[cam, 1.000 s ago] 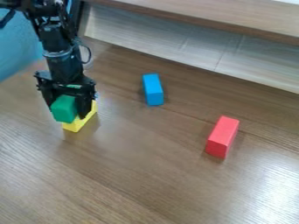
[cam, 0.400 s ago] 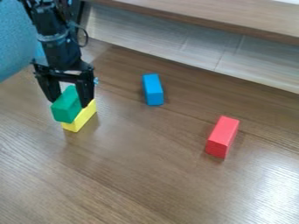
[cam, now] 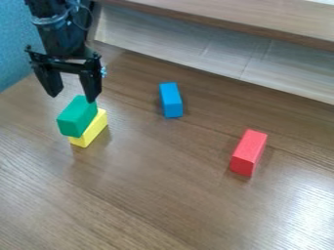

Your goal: Put the green rectangulat block on top of the yellow block

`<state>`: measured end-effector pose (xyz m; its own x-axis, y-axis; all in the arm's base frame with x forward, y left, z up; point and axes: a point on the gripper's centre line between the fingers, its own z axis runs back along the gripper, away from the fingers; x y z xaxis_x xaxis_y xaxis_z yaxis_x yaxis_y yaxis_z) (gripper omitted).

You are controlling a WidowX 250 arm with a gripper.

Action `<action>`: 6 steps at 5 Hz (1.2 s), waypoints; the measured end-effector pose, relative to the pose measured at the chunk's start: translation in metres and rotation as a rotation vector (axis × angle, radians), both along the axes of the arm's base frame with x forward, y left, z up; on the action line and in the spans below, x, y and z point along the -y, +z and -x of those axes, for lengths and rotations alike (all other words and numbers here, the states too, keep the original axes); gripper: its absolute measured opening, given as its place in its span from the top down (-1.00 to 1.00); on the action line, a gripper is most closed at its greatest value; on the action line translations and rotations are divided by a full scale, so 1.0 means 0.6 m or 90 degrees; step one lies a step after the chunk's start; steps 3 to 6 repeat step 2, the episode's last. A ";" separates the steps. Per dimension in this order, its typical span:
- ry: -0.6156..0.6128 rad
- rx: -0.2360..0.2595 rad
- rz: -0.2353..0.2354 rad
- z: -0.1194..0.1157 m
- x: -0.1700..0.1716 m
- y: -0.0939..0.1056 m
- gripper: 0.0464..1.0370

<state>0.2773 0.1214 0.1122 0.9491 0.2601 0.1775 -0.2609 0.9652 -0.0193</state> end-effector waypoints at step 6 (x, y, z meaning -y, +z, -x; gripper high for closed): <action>-0.077 -0.018 0.003 -0.022 0.063 -0.014 -0.93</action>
